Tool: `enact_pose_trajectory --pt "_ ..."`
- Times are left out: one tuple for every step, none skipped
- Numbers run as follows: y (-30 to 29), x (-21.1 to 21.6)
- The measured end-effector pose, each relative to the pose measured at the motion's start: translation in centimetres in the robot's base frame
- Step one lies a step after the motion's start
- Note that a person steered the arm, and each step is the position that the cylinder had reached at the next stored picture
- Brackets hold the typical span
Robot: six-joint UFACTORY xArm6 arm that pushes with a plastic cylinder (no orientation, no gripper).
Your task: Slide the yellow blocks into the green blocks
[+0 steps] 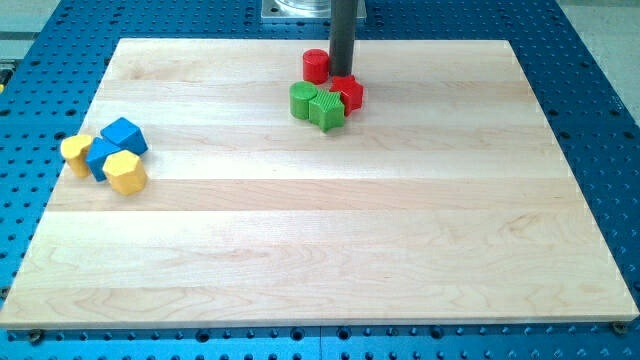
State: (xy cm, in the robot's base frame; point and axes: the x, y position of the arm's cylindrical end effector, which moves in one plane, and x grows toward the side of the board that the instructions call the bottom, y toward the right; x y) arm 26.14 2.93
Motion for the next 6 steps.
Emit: enact_pose_trajectory --pt "3.5 0.0" --pt "9.5 0.1" --pt "8.2 4.6" --pt "6.1 10.6" --pt "3.4 11.0" --pt "0.4 16.7"
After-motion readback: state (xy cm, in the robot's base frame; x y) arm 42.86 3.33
